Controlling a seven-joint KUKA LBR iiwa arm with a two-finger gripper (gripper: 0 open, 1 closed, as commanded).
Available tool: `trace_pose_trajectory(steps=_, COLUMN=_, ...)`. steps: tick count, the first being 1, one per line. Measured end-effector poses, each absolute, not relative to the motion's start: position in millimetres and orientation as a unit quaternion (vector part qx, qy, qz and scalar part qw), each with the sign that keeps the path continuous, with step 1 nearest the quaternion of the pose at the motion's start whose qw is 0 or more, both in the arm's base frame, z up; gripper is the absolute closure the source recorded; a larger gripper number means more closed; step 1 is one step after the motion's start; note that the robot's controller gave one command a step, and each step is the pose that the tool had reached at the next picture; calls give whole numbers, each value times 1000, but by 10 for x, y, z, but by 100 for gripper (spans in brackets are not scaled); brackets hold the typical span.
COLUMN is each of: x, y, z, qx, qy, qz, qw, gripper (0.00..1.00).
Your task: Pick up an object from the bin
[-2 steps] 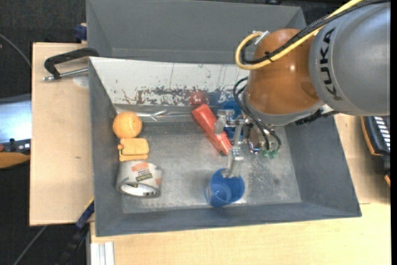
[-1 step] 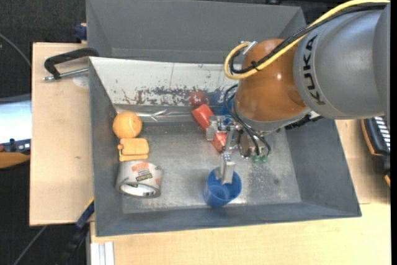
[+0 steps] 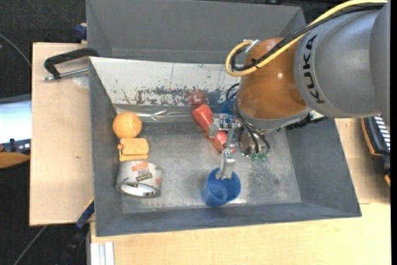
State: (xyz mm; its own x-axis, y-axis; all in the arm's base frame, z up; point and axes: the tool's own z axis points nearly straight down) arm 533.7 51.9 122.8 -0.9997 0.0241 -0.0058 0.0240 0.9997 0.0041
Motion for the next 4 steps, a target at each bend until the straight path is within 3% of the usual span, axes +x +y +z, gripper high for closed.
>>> trace_pose_trajectory(steps=1, x=5289, y=292, z=883, qx=17, qy=1000, qz=3, qw=2, gripper=0)
trace_pose_trajectory(steps=2, x=5395, y=206, z=778, qx=35, qy=999, qz=3, qw=5, gripper=100)
trace_pose_trajectory(steps=3, x=5395, y=206, z=777, qx=35, qy=999, qz=4, qw=5, gripper=100)
trace_pose_trajectory(steps=4, x=5302, y=202, z=1190, qx=29, qy=1000, qz=3, qw=2, gripper=100)
